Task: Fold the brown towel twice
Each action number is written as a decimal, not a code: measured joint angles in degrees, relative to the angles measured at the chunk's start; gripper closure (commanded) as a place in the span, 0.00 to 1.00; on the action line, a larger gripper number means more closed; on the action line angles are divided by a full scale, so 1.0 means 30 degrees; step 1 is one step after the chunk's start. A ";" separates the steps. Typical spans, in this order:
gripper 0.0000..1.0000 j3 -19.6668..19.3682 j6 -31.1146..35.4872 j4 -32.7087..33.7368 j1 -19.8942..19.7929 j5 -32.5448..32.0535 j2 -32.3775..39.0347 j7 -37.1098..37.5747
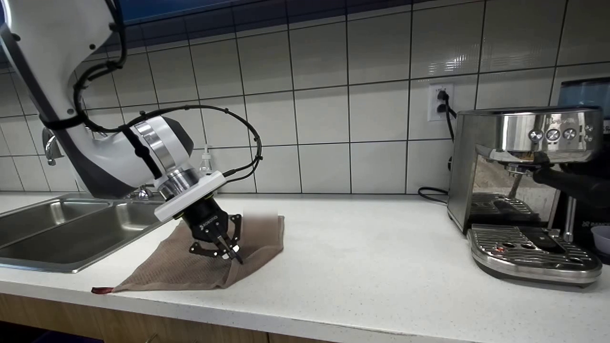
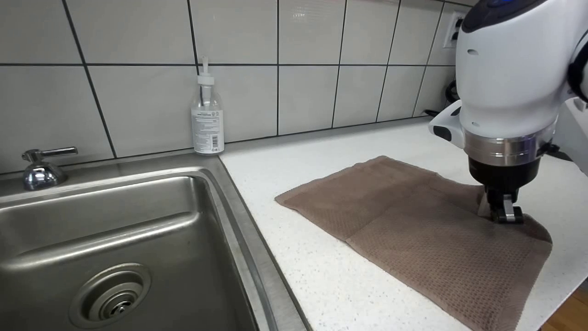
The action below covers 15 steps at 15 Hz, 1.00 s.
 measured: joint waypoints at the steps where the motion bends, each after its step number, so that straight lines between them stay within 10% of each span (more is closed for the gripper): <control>1: 0.99 -0.0032 -0.0001 0.0000 -0.0014 -0.0002 0.0000 0.0000; 15: 0.99 -0.0718 -0.0002 -0.0001 -0.1128 0.1946 -0.1881 -0.1335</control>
